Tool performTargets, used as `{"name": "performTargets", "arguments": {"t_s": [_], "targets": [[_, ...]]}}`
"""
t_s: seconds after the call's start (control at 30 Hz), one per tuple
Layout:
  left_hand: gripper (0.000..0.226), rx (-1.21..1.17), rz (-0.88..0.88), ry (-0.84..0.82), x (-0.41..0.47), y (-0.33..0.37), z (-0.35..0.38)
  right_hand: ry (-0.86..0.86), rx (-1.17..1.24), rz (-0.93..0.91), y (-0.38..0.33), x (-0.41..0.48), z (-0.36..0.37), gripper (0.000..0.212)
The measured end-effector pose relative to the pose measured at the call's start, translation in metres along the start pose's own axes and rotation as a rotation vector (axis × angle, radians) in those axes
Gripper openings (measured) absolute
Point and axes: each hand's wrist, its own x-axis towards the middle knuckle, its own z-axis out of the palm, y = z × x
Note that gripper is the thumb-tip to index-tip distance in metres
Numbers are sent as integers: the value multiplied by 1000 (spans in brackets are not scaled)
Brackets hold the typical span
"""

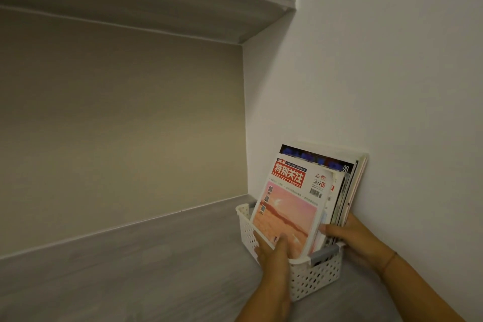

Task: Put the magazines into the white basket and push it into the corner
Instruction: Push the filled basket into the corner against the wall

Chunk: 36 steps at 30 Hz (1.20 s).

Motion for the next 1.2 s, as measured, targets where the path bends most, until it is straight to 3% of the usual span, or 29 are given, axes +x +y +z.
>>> {"name": "performTargets", "arguments": {"t_s": [0.13, 0.47, 0.83, 1.1, 1.2], "targets": [[69, 19, -78, -11, 7, -6, 12, 25, -14, 0, 4, 4, -12, 62], [58, 33, -67, -2, 26, -8, 32, 260, -36, -78, 22, 12, -17, 63], [62, 104, -58, 71, 30, -9, 41, 481, -97, -84, 29, 16, -8, 29], [76, 140, -67, 47, 23, -4, 42, 772, -46, -75, 26, 13, 21, 58], [75, 126, -90, 52, 22, -3, 44, 792, -23, -86, 23, 13, 27, 60]]}}
